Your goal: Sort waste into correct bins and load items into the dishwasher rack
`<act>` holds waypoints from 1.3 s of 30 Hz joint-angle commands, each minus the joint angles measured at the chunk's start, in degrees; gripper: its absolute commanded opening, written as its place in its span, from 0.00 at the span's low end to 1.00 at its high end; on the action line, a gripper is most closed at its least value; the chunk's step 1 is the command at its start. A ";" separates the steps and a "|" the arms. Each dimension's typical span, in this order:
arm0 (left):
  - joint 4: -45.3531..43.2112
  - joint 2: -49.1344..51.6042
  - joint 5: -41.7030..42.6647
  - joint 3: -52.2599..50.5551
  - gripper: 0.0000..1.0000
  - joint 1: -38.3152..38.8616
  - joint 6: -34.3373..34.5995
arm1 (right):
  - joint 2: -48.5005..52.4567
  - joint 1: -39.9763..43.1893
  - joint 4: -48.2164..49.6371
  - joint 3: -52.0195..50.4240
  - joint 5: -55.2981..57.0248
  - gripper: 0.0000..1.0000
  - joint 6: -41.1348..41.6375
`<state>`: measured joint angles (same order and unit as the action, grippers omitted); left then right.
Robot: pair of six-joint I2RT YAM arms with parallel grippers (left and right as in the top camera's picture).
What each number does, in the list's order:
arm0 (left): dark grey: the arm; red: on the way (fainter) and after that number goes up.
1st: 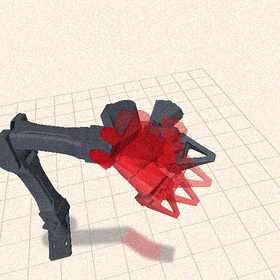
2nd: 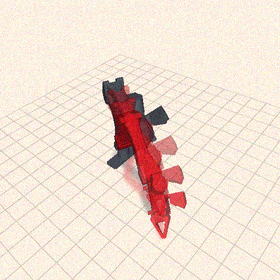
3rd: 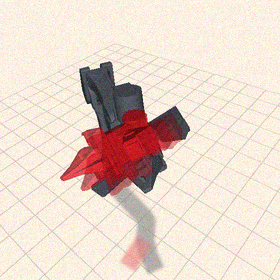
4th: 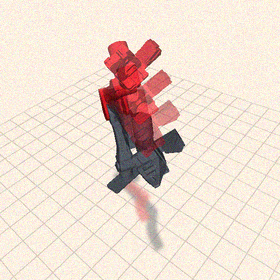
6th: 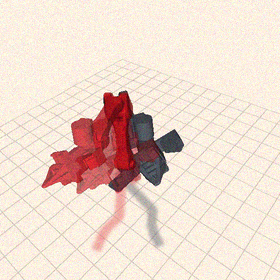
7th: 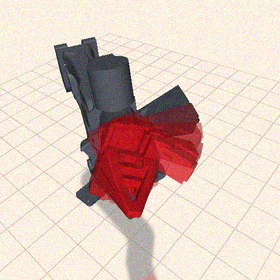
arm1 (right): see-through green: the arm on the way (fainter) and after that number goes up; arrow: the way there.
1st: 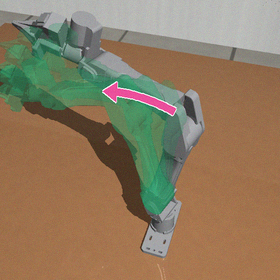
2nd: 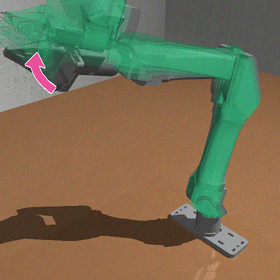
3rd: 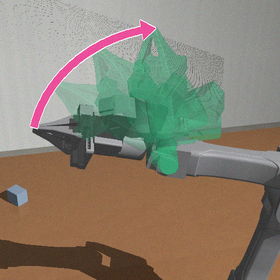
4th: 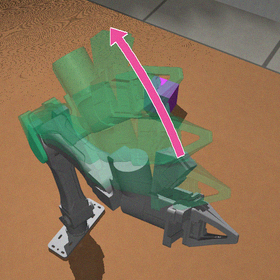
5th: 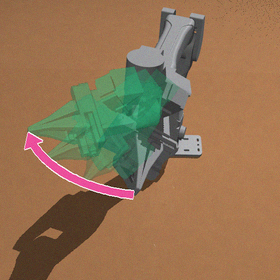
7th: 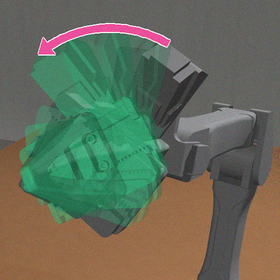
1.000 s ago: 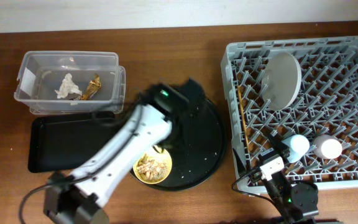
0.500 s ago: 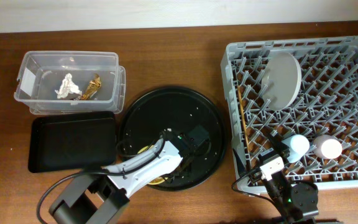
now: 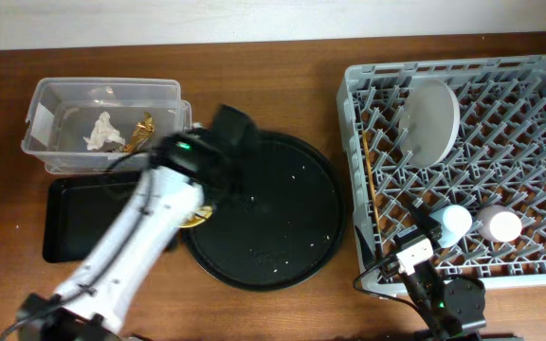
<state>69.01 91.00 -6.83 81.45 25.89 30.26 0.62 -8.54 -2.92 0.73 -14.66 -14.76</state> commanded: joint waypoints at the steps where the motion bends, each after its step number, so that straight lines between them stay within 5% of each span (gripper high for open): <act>1: -1.27 -0.70 20.35 0.13 0.00 -18.47 -15.02 | -0.42 0.35 -0.07 -0.42 -0.55 0.98 0.85; 6: -3.41 -0.59 47.56 -2.60 0.00 -43.69 -34.29 | -0.42 0.35 -0.07 -0.42 -0.55 0.98 0.85; 14: -23.91 -0.59 76.22 -24.02 0.00 -55.76 -42.21 | -0.42 0.35 -0.07 -0.42 -0.55 0.98 0.85; 19: -26.62 -0.59 97.02 -29.97 0.00 -62.34 -52.92 | -0.42 0.35 -0.07 -0.42 -0.55 0.98 0.85; 26: -27.45 -0.59 97.02 -36.13 0.00 -70.25 -54.88 | -0.42 0.35 -0.07 -0.42 -0.55 0.98 0.85; 39: -30.62 -0.61 94.42 -36.52 0.00 -70.31 -61.66 | -0.42 0.35 -0.07 -0.42 -0.55 0.98 0.85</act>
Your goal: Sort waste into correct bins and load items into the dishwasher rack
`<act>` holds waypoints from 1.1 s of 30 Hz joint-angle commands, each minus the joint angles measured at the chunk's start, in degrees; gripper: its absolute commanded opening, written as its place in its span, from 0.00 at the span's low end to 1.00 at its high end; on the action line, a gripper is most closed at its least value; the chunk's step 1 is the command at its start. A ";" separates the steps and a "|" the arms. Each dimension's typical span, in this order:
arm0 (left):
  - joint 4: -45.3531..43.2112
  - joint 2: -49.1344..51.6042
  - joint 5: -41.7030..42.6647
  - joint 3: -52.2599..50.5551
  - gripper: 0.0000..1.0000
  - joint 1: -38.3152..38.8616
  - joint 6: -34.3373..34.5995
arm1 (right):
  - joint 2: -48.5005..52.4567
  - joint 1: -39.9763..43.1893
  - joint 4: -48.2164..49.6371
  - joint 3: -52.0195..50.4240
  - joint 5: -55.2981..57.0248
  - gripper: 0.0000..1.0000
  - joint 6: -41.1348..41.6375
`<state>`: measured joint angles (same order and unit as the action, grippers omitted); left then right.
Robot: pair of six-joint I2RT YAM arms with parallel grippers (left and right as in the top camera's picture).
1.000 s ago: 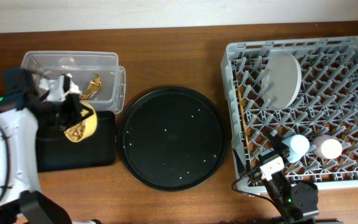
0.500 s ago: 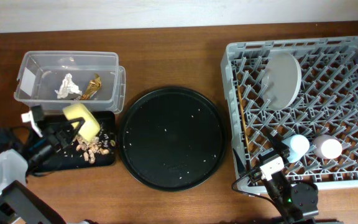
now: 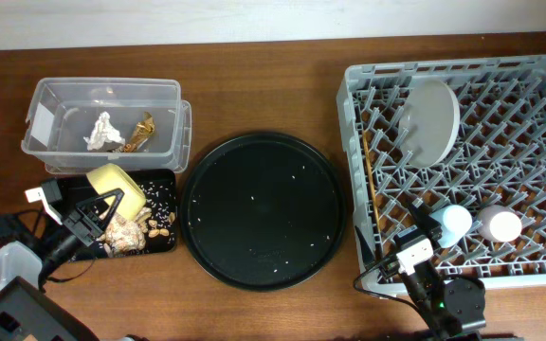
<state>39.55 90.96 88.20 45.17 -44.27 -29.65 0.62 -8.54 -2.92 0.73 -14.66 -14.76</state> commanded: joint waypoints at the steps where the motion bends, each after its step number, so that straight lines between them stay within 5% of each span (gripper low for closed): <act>1: -1.11 -0.57 -0.13 -0.24 0.00 -0.07 -0.81 | -0.42 0.35 -0.07 -0.42 -0.55 0.98 0.85; 3: -1.60 -0.57 -1.18 -0.24 0.00 0.00 -1.07 | -0.42 0.35 -0.07 -0.42 -0.55 0.98 0.85; 5: -3.80 -0.57 -7.06 -0.24 0.00 -0.31 11.19 | -0.42 0.35 -0.07 -0.42 -0.55 0.98 0.85; 9: -5.31 -0.57 0.57 -0.24 0.00 -0.26 -0.90 | -0.42 0.35 -0.07 -0.42 -0.55 0.98 0.85; 11: -5.27 -0.57 -5.11 -0.24 0.00 -0.42 8.55 | -0.42 0.35 -0.07 -0.42 -0.55 0.98 0.85; 13: -4.83 -0.57 -0.85 -0.24 0.00 -0.15 1.49 | -0.42 0.35 -0.07 -0.42 -0.52 0.98 0.85; 17: -4.09 -0.81 2.01 -0.22 0.00 1.75 5.99 | -0.42 0.35 -0.07 -0.42 -0.55 0.98 0.85; 24: -9.55 -8.83 0.07 5.33 0.00 31.87 8.48 | -0.42 0.35 -0.07 -0.42 -0.55 0.98 0.85; 26: -20.98 -8.81 -1.11 7.34 0.00 39.12 17.20 | -0.42 0.35 -0.07 -0.42 -0.55 0.98 0.85; 29: -53.40 -8.04 -17.77 7.80 0.00 50.12 48.39 | -0.42 0.35 -0.07 -0.42 -0.55 0.98 0.85; 33: -79.14 -1.66 -34.75 7.85 0.00 59.82 72.00 | -0.42 0.35 -0.07 -0.42 -0.55 0.98 0.85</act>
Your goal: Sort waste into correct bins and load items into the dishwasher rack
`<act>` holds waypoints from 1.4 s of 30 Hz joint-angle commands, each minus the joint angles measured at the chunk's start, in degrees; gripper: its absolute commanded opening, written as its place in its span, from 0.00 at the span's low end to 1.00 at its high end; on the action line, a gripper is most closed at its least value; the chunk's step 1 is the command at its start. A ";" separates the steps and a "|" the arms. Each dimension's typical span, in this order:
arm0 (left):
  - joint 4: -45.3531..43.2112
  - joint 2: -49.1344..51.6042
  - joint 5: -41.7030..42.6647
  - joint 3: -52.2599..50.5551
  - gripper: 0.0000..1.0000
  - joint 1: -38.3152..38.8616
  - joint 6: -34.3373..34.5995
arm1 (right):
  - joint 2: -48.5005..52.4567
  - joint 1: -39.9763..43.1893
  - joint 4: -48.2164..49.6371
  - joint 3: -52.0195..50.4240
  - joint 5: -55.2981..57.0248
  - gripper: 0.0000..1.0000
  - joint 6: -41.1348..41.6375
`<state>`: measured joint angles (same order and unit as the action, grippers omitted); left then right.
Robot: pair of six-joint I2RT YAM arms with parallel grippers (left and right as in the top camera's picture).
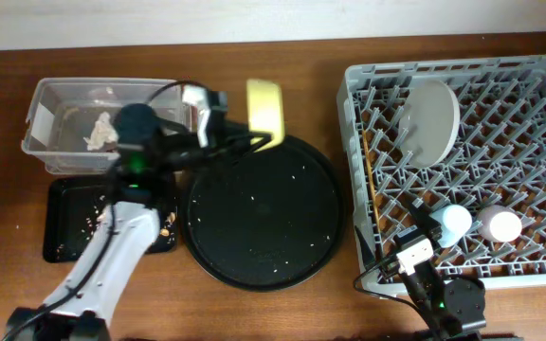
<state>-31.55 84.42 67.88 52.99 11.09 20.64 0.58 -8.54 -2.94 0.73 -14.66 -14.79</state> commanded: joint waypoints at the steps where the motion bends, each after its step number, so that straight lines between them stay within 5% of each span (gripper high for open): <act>1: -12.55 7.89 -16.76 0.52 0.00 6.54 25.75 | -0.37 0.35 -0.04 -0.42 -0.55 0.98 0.87; 4: -20.06 18.01 -19.15 6.67 0.00 12.11 34.38 | -0.37 0.35 -0.04 -0.42 -0.55 0.98 0.87; 10: -19.45 36.74 -20.83 27.74 0.00 21.31 40.61 | -0.37 0.35 -0.04 -0.42 -0.55 0.98 0.87; 15: -18.82 44.85 -26.34 29.53 0.01 23.50 50.62 | -0.37 0.35 -0.04 -0.42 -0.55 0.98 0.87; 18: -18.91 46.84 -23.67 29.53 0.09 23.52 50.88 | -0.37 0.35 -0.04 -0.42 -0.52 0.98 0.87; 20: -18.93 47.06 -22.16 29.53 0.26 23.52 49.03 | -0.37 0.35 -0.04 -0.42 -0.52 0.98 0.87; 21: -18.93 47.04 -21.53 29.53 0.78 23.43 48.94 | -0.37 0.35 -0.04 -0.42 -0.55 0.98 0.87; 22: -18.88 47.06 -20.87 29.53 1.00 23.19 48.96 | -0.37 0.35 -0.04 -0.42 -0.52 0.98 0.87; 42: -16.61 43.25 -2.62 29.53 1.00 7.04 49.13 | -0.37 0.35 -0.04 -0.42 -0.55 0.98 0.87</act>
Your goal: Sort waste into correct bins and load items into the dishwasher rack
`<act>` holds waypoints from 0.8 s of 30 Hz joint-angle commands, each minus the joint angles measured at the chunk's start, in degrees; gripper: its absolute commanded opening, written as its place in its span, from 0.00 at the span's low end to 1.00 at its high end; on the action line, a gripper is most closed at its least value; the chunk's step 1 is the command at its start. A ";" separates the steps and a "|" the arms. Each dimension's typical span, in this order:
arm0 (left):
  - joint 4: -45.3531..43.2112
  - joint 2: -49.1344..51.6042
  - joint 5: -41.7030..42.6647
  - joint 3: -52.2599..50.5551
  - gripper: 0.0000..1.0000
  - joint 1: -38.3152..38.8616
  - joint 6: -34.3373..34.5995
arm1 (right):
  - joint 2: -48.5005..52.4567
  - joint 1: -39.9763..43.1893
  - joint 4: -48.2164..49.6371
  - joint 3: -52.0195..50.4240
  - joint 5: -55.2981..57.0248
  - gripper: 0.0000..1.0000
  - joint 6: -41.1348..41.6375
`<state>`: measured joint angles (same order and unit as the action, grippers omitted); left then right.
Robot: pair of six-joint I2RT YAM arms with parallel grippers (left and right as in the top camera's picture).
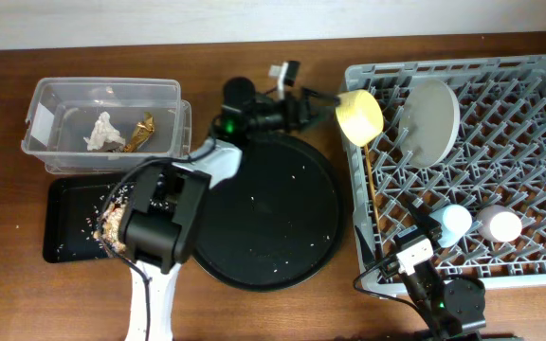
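Note:
My left gripper (335,104) is shut on a yellow bowl (359,116), which hangs tilted on its side over the left edge of the grey dishwasher rack (538,275). The rack holds a white plate (429,118) standing on edge, two white cups (455,221) (500,225) and a wooden stick (373,185). My right gripper (411,256) rests low at the rack's front left corner; its jaws are too small to read.
A round black tray (263,213) with crumbs lies in the middle. At the left, a clear bin (102,123) holds a tissue and a gold wrapper. In front of it, a black rectangular tray (69,227) carries food scraps, partly under my left arm.
My left gripper has moved right with the yellow bowl, from the round tray's upper left edge to the rack's left edge. The right arm has not moved.
My left arm first reached over the round tray's left side. Then it held the yellow bowl over the black rectangular tray, where food scraps lay. Later the bowl was above the round tray's rim, and now it is at the rack.

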<state>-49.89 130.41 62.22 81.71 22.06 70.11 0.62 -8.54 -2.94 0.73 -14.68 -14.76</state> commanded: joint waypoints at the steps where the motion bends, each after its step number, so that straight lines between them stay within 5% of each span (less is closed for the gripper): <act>1: 4.87 -4.28 3.61 0.81 1.00 -5.53 -1.81 | -0.42 0.35 -0.04 -0.42 -0.52 0.98 0.85; 3: 17.81 -8.98 4.44 0.81 0.99 -8.28 -10.82 | -0.42 0.35 -0.04 -0.42 -0.52 0.98 0.85; 4: 30.12 -12.63 3.17 0.81 0.99 -9.46 -20.65 | -0.42 0.35 -0.04 -0.42 -0.52 0.98 0.85; 5: 49.79 -18.49 -4.42 0.81 0.99 -10.75 -34.49 | -0.42 0.35 -0.04 -0.42 -0.52 0.98 0.85; 9: 88.37 -36.28 -35.08 0.92 0.99 -11.47 -58.14 | -0.42 0.35 -0.04 -0.42 -0.52 0.98 0.85; 14: 108.21 -57.33 -56.28 0.92 0.99 -11.47 -63.78 | -0.42 0.35 -0.04 -0.42 -0.52 0.98 0.85; 20: 115.23 -81.40 -56.11 0.92 0.99 -11.47 -63.78 | -0.42 0.35 -0.04 -0.42 -0.52 0.98 0.85; 24: 121.59 -91.89 -63.19 0.90 1.00 -11.47 -64.24 | -0.42 0.35 -0.04 -0.42 -0.52 0.98 0.85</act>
<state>69.76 42.54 5.23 82.78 10.63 7.05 0.58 -8.54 -2.92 0.73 -14.66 -14.76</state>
